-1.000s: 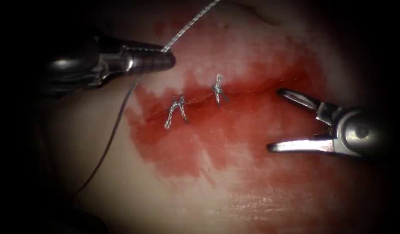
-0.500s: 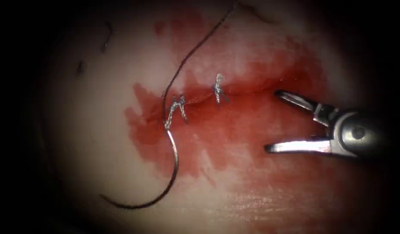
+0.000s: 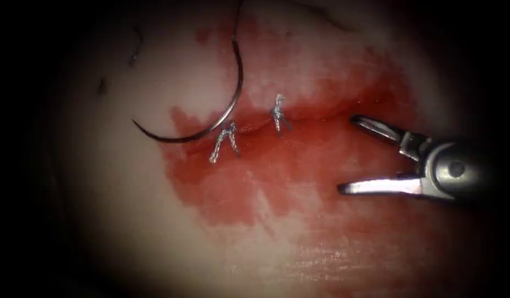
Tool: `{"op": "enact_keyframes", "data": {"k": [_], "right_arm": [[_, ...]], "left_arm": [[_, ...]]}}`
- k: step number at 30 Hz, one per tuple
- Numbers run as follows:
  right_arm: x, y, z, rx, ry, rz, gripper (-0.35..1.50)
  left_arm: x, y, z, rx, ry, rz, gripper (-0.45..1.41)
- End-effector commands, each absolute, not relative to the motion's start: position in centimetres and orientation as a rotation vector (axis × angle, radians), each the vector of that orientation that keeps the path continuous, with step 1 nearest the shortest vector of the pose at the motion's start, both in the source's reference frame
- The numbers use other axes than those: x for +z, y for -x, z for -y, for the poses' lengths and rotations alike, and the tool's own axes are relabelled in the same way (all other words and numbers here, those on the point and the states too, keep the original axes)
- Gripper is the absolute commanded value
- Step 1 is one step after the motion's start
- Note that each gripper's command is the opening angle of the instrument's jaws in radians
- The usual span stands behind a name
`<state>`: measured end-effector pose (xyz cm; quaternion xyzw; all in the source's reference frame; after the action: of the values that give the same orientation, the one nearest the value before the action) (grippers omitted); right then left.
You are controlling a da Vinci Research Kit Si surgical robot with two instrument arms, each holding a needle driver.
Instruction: Wound Closure
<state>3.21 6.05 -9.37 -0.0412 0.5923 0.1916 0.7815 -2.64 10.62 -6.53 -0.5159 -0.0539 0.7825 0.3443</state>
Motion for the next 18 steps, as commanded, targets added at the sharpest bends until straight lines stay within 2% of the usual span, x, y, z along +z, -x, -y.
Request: {"op": "enact_keyframes", "data": {"k": [1, 3, 5, 12, 18], "right_arm": [[-9.3, -3.30, -6.0, 0.412, 0.089, -1.283, 1.32], [-9.3, -3.30, -6.0, 0.412, 0.089, -1.283, 1.32], [-9.3, -3.30, -6.0, 0.412, 0.089, -1.283, 1.32], [-9.3, -3.31, -6.0, 0.414, 0.091, -1.280, 1.32], [-9.3, -3.31, -6.0, 0.414, 0.091, -1.280, 1.32]], "left_arm": [[-6.5, 2.67, -10.7, 1.986, 1.325, 0.163, 0.57], [-6.4, 2.64, -10.7, 1.968, 1.298, 0.207, 0.70], [-6.4, 2.61, -10.6, 1.958, 1.274, 0.246, 0.76], [-6.3, 2.34, -10.2, 2.056, 1.252, 0.313, 0.78], [-6.4, 1.55, -9.6, 2.184, 1.164, 0.311, 0.78]]}}
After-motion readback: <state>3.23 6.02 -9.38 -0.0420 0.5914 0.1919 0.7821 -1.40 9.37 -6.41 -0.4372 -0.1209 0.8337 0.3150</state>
